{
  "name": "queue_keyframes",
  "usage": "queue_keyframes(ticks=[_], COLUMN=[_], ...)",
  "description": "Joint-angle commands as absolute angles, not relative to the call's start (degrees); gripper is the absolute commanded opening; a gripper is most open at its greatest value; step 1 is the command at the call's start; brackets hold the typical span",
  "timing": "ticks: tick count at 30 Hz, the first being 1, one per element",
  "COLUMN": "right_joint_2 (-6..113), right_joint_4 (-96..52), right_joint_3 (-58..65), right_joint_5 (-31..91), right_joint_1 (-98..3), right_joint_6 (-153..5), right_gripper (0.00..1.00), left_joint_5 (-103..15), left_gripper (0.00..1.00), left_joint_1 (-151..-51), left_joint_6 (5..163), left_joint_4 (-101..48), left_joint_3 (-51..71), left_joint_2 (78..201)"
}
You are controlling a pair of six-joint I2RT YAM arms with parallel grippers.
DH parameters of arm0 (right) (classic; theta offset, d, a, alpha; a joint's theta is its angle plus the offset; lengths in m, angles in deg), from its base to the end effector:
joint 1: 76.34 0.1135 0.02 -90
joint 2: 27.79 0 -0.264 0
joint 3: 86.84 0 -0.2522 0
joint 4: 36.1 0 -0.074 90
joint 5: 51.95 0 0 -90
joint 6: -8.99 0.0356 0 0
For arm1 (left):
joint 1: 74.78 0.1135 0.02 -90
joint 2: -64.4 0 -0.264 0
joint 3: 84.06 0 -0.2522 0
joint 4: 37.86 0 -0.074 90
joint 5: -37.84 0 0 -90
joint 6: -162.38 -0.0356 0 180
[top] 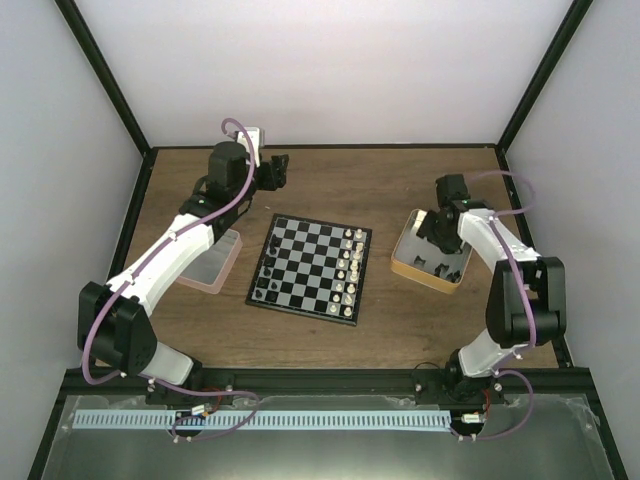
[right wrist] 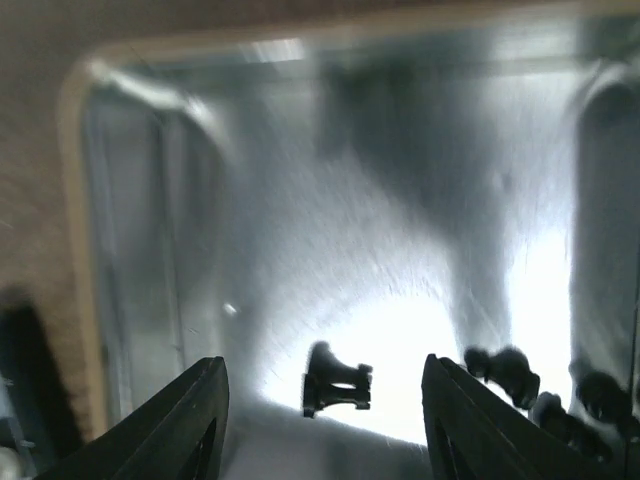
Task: Set up the chess pieces on the board
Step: Adjust the storage box at the center of the board, then pick up the chess piece from the storage box.
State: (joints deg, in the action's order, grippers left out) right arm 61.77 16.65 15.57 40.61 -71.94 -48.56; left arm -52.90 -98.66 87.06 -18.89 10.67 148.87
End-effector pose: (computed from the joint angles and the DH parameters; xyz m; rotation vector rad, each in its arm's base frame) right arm 0.3107 0.0223 0.2261 0.6689 2.6220 0.1344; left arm 0.3210 -0.1416 0.3456 0.1445 1.9072 -0.4457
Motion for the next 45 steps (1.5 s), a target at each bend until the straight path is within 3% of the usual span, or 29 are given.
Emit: queue_keyframes(ticks=[1,8,17,23,29,45], right_joint_2=[64.05,65.81,67.01,67.43,66.73,65.79], right_joint_4=[21.93,26.63,26.37,24.27,24.04,27.40], right_joint_3=[17.33,18.19,20.73,21.54,20.37,4.46], right_joint_5=[40.26,45.92,46.96,46.87,50.34,51.72], right_joint_1=[-71.51,-71.61,-71.60,-71.59,-71.47,-62.16], right_joint_6=[-45.91,-42.60,-41.89,-42.00,-42.07,-42.92], right_gripper=[0.54,0.37,0.38,0.19,0.08,0.07], left_joint_5=[-51.82,-51.82,-51.87,-51.87,-52.12,-55.76], left_gripper=[0.73,0.73,0.73,0.73,0.73,0.73], left_joint_1=[-98.33,-98.29,-98.29,-98.32,-98.29,-98.17], left_joint_6=[87.14,87.32,87.41,87.41,87.24,87.91], left_joint_4=[-19.66,-19.11,-18.99,-18.98,-19.09,-18.18], left_joint_3=[10.99,11.30,11.76,11.80,11.75,12.11], left_joint_2=[147.94,147.60,147.50,147.60,147.63,147.14])
